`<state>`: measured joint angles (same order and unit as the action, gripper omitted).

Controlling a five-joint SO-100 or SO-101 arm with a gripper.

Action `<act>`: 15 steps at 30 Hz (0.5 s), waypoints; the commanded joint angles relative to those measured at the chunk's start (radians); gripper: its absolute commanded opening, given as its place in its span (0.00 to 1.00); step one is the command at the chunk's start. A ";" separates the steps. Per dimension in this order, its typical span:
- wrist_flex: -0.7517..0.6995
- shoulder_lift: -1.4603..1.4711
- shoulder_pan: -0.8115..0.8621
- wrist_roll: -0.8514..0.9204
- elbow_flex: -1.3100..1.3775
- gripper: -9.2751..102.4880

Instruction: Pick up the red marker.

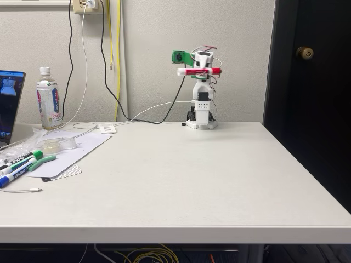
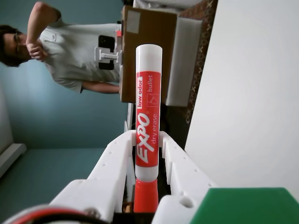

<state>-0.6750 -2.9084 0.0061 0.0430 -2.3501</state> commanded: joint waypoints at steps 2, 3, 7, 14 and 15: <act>0.005 -0.077 -0.014 0.002 -0.051 0.13; 0.005 -0.092 -0.020 0.008 -0.066 0.13; -0.020 -0.124 -0.040 0.038 -0.089 0.13; -0.017 -0.123 -0.041 0.038 -0.095 0.13; -0.015 -0.123 -0.041 0.038 -0.097 0.13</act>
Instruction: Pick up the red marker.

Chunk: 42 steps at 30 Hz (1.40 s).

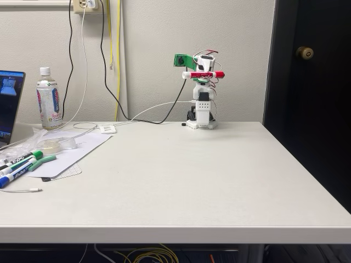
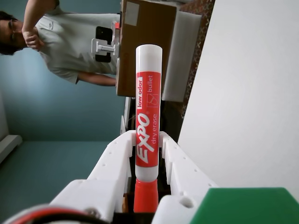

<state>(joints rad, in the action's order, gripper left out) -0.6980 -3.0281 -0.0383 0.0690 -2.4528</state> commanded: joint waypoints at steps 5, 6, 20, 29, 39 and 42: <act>0.005 -0.002 -0.014 0.025 0.005 0.13; 0.002 0.003 -0.018 0.026 0.003 0.13; 0.012 0.032 -0.031 0.003 0.003 0.13; 0.017 0.038 -0.018 -0.002 0.003 0.13; 0.020 0.040 -0.012 -0.012 0.003 0.13; 0.021 0.040 -0.012 -0.012 0.003 0.13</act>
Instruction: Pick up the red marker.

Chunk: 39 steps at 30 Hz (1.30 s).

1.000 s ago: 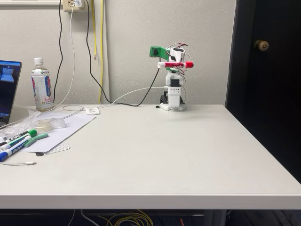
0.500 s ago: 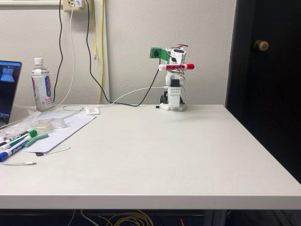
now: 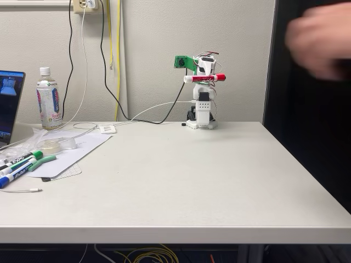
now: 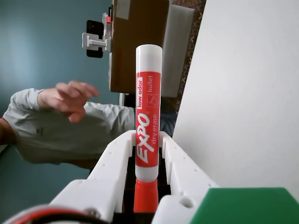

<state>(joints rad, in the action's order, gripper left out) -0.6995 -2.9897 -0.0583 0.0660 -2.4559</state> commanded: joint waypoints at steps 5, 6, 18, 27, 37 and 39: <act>0.028 0.005 0.008 -0.009 0.006 0.13; 0.029 0.006 0.008 -0.009 0.006 0.13; 0.040 0.006 0.002 -0.011 -0.003 0.13; 0.043 0.009 -0.003 -0.011 -0.008 0.13; 0.049 0.009 -0.003 -0.014 -0.012 0.13; 0.051 0.009 -0.005 -0.015 -0.014 0.13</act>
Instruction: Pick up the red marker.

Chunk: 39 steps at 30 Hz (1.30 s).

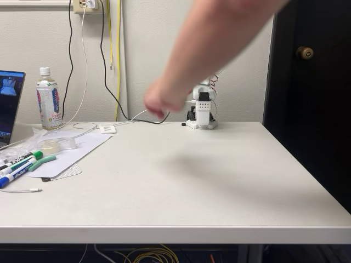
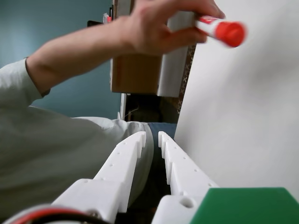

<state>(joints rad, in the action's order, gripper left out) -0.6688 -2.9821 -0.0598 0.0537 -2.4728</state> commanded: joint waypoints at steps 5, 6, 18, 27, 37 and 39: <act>0.018 -0.002 -0.005 -0.003 -0.002 0.13; 0.018 -0.003 -0.005 -0.003 -0.003 0.13; 0.014 -0.009 -0.008 -0.003 -0.005 0.13; 0.011 -0.017 -0.011 -0.002 -0.014 0.13; 0.011 -0.018 -0.011 0.002 -0.015 0.13; 0.011 -0.018 -0.011 0.002 -0.015 0.13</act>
<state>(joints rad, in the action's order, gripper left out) -0.6688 -2.9882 -0.0629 0.0537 -2.4912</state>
